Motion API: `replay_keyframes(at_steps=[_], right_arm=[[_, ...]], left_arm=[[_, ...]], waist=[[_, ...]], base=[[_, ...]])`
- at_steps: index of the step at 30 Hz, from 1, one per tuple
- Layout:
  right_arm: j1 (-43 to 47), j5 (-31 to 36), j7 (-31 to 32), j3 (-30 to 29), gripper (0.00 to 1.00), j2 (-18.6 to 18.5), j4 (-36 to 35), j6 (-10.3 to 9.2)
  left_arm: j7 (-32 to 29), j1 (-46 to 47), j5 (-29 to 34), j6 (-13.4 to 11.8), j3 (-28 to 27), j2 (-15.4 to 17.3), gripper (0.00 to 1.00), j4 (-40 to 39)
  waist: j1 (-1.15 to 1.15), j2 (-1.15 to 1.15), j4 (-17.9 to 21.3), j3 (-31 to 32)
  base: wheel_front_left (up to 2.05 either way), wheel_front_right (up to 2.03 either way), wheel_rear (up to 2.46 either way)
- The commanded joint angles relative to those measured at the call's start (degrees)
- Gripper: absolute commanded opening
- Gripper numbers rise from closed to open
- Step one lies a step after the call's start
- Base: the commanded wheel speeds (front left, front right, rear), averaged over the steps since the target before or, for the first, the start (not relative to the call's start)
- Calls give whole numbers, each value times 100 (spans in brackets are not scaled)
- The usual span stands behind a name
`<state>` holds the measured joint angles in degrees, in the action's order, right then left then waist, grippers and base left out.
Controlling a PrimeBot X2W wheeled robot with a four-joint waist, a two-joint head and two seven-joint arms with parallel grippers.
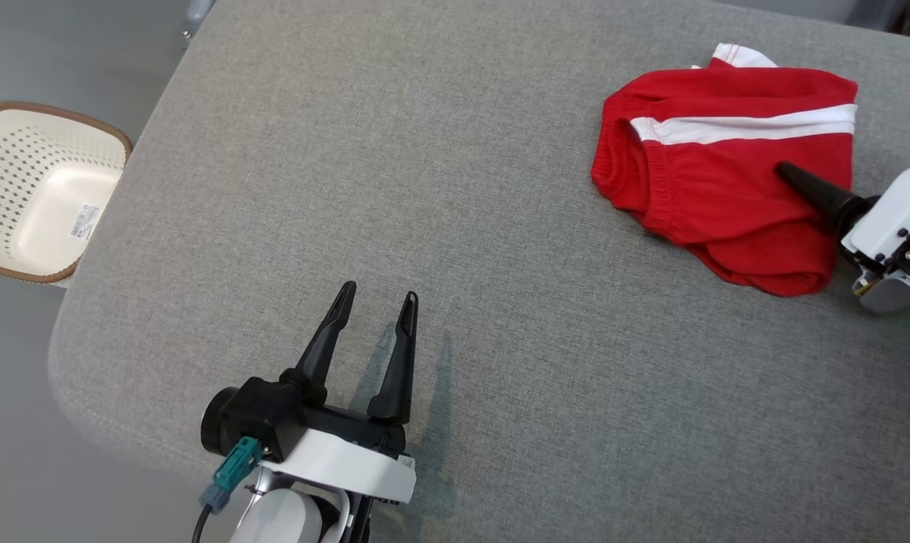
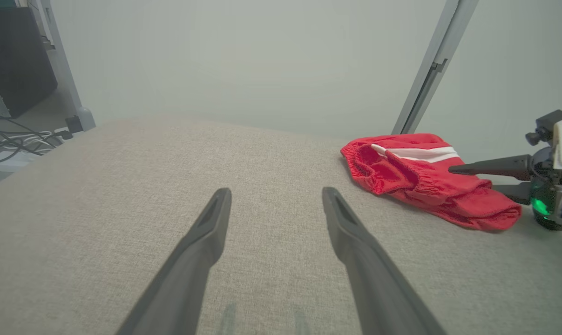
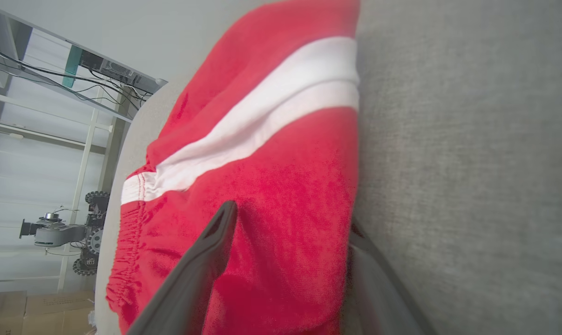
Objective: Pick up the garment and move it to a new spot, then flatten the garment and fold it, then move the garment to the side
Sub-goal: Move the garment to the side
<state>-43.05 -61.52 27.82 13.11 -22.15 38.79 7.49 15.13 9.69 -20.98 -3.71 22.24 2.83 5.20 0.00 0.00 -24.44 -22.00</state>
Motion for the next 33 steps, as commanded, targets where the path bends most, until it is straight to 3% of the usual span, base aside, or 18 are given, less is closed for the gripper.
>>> replay_keyframes(at_steps=[1, 8, 9, 10, 11, 23, 33], right_arm=[[55, -38, 135, 111, 100, 147, 193, 0], [-240, 28, 183, 440, 100, 363, 514, 0], [-269, 47, 171, 484, 91, 364, 525, 0], [-297, 57, 154, 519, 34, 359, 540, -1], [-317, 76, 129, 570, 0, 341, 547, -1], [-352, 20, -128, 953, 0, -2, 406, -3], [-117, -34, 187, 1585, 0, -542, -248, -1]], left_arm=[[-5, 62, -15, -32, 4, 19, 100, -13], [-5, 166, -68, -73, 41, 19, 100, -50], [-5, 173, -74, -81, 43, 19, 100, -57], [-5, 175, -77, -91, 46, 19, 100, -65], [-5, 178, -81, -93, 52, 19, 100, -78], [-5, 269, -100, -116, 25, 19, 100, -114], [-4, 192, 108, -4, 19, 22, 100, -49]], waist=[[0, 0, -70, -58], [0, 0, -143, -148], [0, 0, -145, -160], [0, 0, -144, -173], [0, 0, -144, -185], [0, 0, 69, -92], [0, 0, 865, 228]], base=[[0, 0, 0], [0, 0, 0], [0, 0, 0], [0, 0, 0], [0, 0, 0], [0, 0, 0], [0, 0, 0]])
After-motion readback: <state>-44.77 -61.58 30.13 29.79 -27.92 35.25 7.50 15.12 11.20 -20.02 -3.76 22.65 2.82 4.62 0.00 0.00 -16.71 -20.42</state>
